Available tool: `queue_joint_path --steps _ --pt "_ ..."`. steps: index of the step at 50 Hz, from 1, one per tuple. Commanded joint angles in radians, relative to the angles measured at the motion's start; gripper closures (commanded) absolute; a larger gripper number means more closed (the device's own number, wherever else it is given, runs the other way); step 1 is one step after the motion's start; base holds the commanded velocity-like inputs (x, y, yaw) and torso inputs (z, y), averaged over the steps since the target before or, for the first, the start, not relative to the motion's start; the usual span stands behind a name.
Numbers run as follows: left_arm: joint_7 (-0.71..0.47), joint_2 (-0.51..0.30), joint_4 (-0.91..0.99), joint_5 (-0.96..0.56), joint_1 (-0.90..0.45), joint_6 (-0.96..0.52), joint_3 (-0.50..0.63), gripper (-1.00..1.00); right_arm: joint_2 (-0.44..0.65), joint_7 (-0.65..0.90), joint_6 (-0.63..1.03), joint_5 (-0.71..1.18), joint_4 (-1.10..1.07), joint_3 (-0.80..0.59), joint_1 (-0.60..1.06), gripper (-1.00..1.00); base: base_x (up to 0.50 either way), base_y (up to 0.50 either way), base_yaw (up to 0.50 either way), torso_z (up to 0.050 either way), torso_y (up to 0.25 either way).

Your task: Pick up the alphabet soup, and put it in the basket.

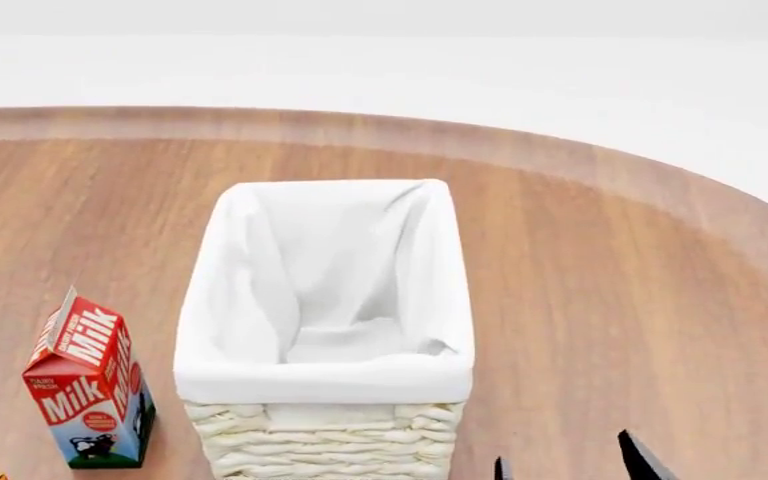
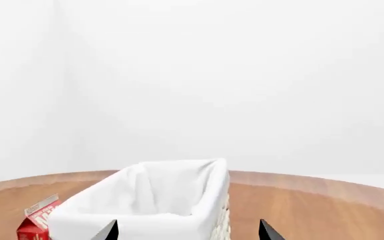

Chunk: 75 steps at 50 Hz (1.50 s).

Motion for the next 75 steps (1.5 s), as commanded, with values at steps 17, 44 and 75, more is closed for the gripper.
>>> queue_joint_path --steps 17,44,75 --pt "-0.013 -0.011 0.005 -0.008 -0.001 -0.005 -0.003 -1.00 0.154 -0.505 0.023 0.070 -0.078 -0.214 -0.017 -1.00 0.00 0.00 0.00 0.000 0.000" --pt "-0.020 -0.015 0.002 0.000 -0.004 -0.009 0.012 -1.00 0.147 -0.598 0.054 -0.054 -0.093 -0.340 0.011 -1.00 0.00 0.00 0.00 0.000 0.000" --pt "-0.026 -0.022 -0.003 -0.001 -0.008 -0.005 0.019 -1.00 0.100 -0.607 -0.001 -0.316 0.030 -0.432 -0.001 -1.00 0.00 0.00 0.00 0.000 0.000"
